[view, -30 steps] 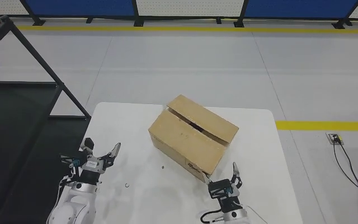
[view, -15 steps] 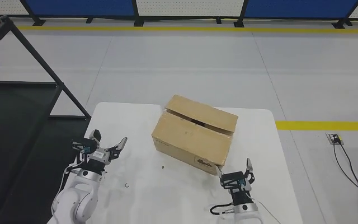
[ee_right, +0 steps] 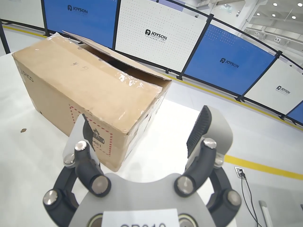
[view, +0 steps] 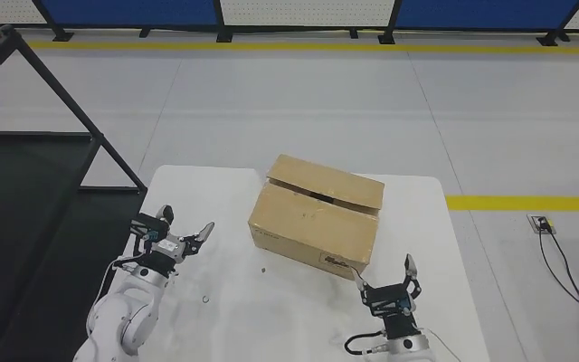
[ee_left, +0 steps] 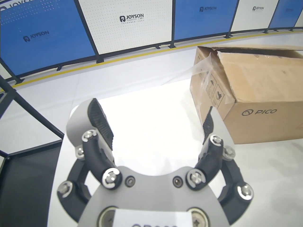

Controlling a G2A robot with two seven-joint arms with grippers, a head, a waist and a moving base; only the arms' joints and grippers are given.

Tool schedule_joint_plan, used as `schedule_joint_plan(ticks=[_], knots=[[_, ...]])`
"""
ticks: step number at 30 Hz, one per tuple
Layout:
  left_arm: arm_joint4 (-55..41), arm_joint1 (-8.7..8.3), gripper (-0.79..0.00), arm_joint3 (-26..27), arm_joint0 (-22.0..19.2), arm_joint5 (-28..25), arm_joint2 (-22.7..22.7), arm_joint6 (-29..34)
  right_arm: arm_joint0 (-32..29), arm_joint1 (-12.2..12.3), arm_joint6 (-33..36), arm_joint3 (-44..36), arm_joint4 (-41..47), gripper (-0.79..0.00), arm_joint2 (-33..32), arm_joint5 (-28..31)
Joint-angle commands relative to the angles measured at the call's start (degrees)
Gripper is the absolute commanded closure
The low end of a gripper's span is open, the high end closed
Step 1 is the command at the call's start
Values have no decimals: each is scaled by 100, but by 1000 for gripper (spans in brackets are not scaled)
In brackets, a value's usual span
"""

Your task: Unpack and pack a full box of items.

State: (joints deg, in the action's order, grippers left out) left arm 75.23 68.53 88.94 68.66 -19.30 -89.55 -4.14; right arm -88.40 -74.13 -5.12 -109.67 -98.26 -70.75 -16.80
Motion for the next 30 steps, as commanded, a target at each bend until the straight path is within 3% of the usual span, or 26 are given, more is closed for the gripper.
schedule_joint_plan(ticks=[1, 7, 18, 22, 24, 30], knots=[[0, 0, -785, 0, 0, 0, 0, 0, 0, 0, 0, 0, 1, -785, 0, 1], [-51, 16, -785, -98, -157, 90, 129, 101, 57, -6, 74, -109, 44, -785, -14, 102], [11, 165, -785, -1516, -1557, 168, 1031, 183, 242, 74, 367, -314, 1243, -785, -729, 1839], [160, 238, -785, -1996, -1931, 139, 1421, 153, 395, 124, 1163, -205, 2412, -785, -1175, 2818], [199, 270, -785, -2157, -2047, 142, 1566, 126, 470, 140, 1441, -170, 2581, -785, -1398, 2770], [293, 304, -785, -2324, -2108, 77, 1759, 34, 470, 140, 1441, -170, 2581, -785, -1398, 2770]])
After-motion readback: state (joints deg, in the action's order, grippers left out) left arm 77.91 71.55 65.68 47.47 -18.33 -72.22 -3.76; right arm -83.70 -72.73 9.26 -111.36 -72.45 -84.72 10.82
